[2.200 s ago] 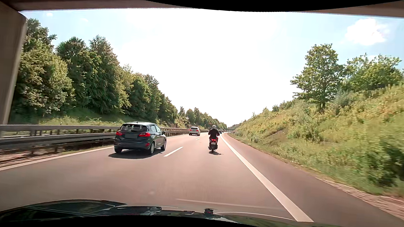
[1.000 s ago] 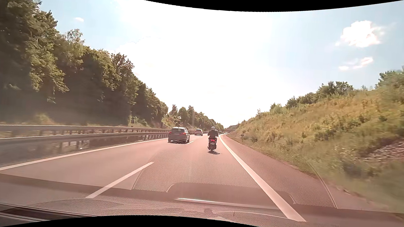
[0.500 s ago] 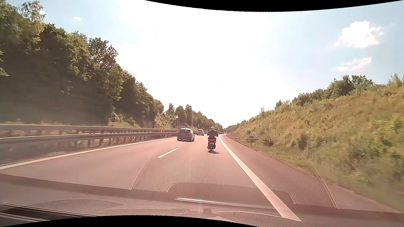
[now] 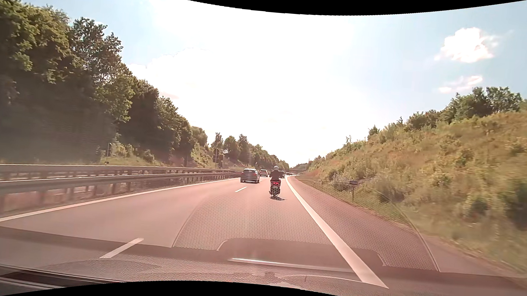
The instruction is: Follow the waypoints while adhering to traffic rules and regulations
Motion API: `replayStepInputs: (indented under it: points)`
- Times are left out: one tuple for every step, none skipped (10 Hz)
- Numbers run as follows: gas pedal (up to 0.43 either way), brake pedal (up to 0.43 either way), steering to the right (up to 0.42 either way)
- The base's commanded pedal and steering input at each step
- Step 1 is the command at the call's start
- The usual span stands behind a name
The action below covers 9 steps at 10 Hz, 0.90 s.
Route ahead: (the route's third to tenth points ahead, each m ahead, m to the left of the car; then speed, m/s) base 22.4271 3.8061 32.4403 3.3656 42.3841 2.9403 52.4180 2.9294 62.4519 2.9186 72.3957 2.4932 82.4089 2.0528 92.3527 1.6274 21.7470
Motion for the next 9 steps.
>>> replayStepInputs:
  points:
    - [0.331, 0.012, 0.000]
    - [0.331, 0.006, 0.000]
    - [0.331, 0.012, 0.000]
    - [0.331, 0.012, -0.001]
    - [0.331, 0.012, -0.001]
    - [0.331, 0.012, -0.001]
    - [0.331, 0.012, -0.001]
    - [0.331, 0.006, 0.000]
    - [0.331, 0.012, 0.001]
